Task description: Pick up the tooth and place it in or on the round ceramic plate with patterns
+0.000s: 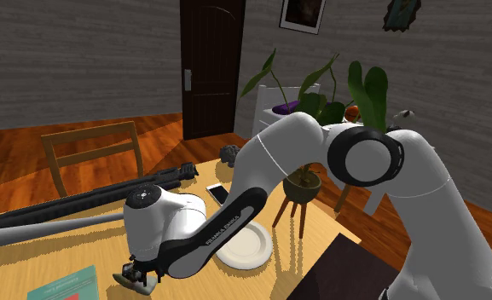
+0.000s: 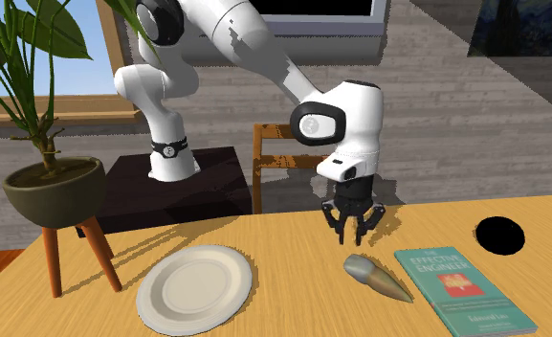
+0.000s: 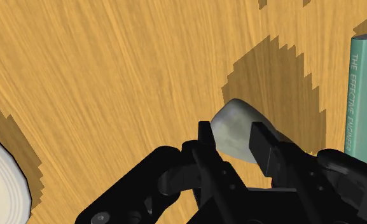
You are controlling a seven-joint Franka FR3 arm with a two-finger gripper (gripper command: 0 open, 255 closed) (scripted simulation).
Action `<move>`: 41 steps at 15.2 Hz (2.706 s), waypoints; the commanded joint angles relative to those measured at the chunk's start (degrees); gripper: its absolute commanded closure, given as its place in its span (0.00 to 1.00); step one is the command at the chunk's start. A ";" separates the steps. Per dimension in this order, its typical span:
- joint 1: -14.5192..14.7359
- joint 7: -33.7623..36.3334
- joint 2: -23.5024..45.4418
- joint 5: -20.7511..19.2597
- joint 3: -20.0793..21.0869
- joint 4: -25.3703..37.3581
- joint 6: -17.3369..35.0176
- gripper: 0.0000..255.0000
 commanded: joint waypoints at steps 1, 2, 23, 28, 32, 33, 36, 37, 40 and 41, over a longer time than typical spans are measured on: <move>0.00 0.00 0.00 0.00 0.00 0.00 0.00 1.00; 0.00 0.00 0.00 0.00 0.00 0.00 0.00 1.00; 3.31 -68.40 36.12 1.11 11.33 58.12 -29.98 0.00; 3.68 -68.54 37.13 1.06 11.17 58.92 -29.65 0.00; 3.68 -68.54 37.12 1.06 11.17 58.91 -29.65 0.00; 3.68 -68.54 37.12 1.06 11.17 58.91 -29.65 1.00; 3.69 -68.54 37.14 1.06 11.17 58.95 -29.66 1.00; 3.74 -68.57 37.20 1.07 11.16 59.10 -29.72 1.00; 3.78 -68.57 37.24 1.07 11.16 59.16 -29.74 1.00; 3.82 -68.59 37.26 1.08 11.16 59.26 -29.80 1.00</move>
